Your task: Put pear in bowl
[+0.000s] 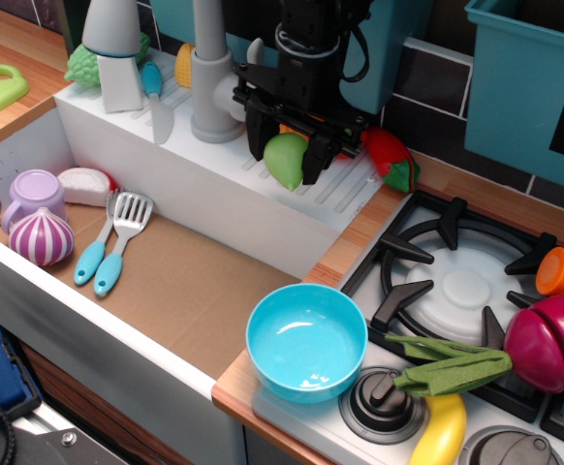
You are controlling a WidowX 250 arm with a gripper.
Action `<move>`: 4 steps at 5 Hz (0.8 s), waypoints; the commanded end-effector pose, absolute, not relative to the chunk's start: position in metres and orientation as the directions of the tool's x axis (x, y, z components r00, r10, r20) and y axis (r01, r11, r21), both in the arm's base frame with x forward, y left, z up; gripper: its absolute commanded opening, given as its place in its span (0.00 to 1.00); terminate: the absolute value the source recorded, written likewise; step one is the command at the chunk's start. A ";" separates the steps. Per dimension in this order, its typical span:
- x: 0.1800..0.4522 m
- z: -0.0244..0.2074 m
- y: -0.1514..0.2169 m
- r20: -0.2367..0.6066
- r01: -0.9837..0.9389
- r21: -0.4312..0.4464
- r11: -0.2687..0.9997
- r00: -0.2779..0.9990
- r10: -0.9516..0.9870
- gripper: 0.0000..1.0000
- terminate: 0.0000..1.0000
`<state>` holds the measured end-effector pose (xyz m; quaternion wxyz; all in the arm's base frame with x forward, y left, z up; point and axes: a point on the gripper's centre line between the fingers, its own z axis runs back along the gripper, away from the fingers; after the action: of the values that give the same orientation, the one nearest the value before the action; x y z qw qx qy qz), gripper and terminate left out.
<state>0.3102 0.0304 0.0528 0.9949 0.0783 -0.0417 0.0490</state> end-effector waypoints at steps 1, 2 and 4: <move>0.295 0.088 0.003 0.148 -0.188 0.147 0.971 0.975 0.166 0.00 0.00; 0.286 0.092 -0.016 0.153 -0.231 0.137 0.963 0.966 0.210 0.00 0.00; 0.262 0.093 -0.042 0.159 -0.300 0.154 0.941 0.948 0.276 0.00 0.00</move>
<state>0.2510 -0.0436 0.0807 0.9836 0.0980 -0.0411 0.1457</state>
